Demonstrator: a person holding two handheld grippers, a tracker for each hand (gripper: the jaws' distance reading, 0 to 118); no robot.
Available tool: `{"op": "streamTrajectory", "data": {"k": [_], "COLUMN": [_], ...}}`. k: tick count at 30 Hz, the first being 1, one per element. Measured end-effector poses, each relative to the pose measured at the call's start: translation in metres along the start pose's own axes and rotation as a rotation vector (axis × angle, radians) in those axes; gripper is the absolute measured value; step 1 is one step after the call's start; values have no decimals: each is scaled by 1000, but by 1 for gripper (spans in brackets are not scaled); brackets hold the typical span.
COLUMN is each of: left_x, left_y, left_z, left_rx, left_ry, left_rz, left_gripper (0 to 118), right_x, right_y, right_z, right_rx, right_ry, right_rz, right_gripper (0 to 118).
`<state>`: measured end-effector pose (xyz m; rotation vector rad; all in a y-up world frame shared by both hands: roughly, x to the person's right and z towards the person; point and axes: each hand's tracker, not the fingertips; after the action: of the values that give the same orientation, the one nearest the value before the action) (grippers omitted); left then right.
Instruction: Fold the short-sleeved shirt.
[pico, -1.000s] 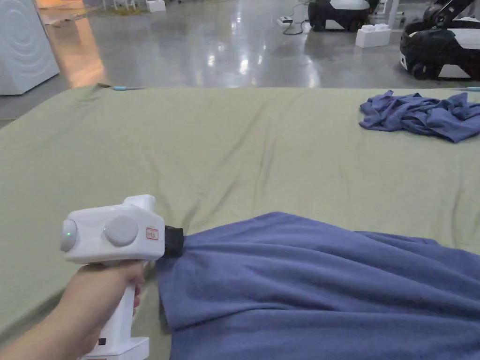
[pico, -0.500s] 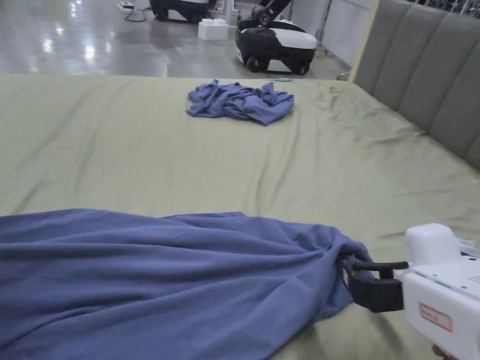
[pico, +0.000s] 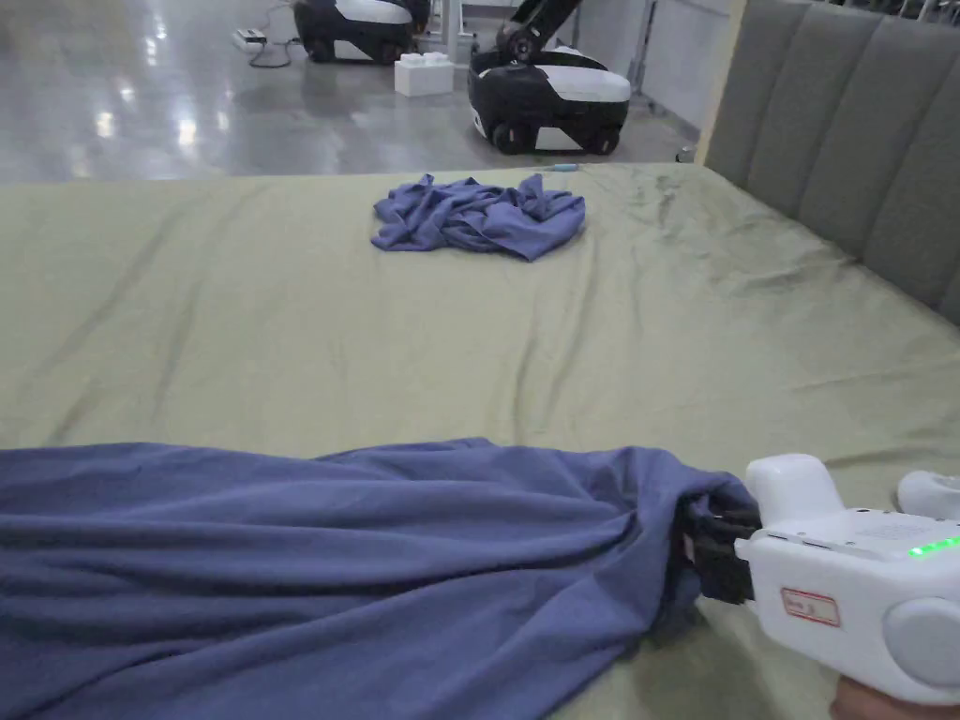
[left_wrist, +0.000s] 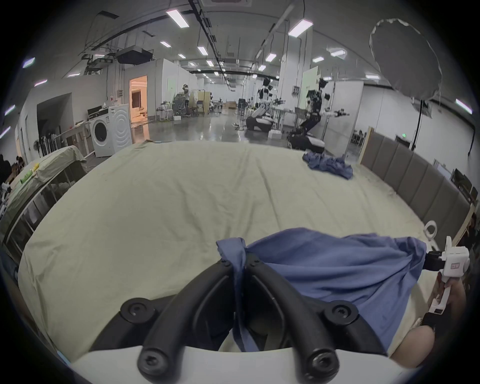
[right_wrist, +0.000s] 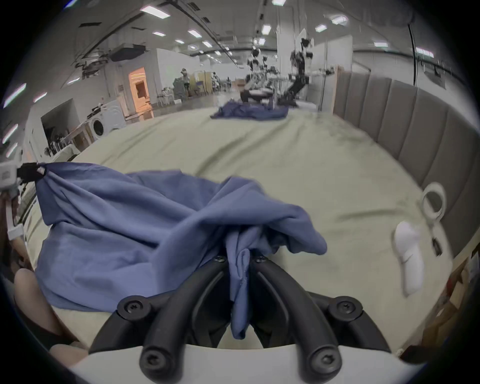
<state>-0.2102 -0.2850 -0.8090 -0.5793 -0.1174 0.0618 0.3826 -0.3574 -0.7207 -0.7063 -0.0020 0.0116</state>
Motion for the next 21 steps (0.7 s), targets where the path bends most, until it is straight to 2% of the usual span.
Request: {"op": "streamTrajectory", "data": {"k": [4, 8, 10, 13, 16, 18, 21], "left_x": [0, -15, -25, -40, -51, -58, -66], "left_y": [30, 73, 95, 130, 171, 199, 238], "left_z": [49, 89, 100, 117, 127, 125, 112], "left_rx": [132, 237, 264, 347, 395, 413, 429], "left_ry": [24, 76, 110, 182, 225, 251, 273], "left_rz": [-22, -28, -10, 20, -6, -23, -17], "left_gripper": [4, 4, 4, 4, 4, 4, 4], "right_x": [3, -9, -5, 12, 12, 12, 6], "right_y": [38, 98, 132, 183, 236, 271, 321], "right_z": [69, 128, 144, 164, 172, 166, 155], "right_rx": [196, 364, 430, 489, 560, 563, 606], "right_ry": [-16, -67, -137, -14, -74, -88, -137], "right_rz": [-35, 22, 14, -154, -46, -50, -6], "right_gripper": [13, 13, 13, 13, 13, 13, 13]}}
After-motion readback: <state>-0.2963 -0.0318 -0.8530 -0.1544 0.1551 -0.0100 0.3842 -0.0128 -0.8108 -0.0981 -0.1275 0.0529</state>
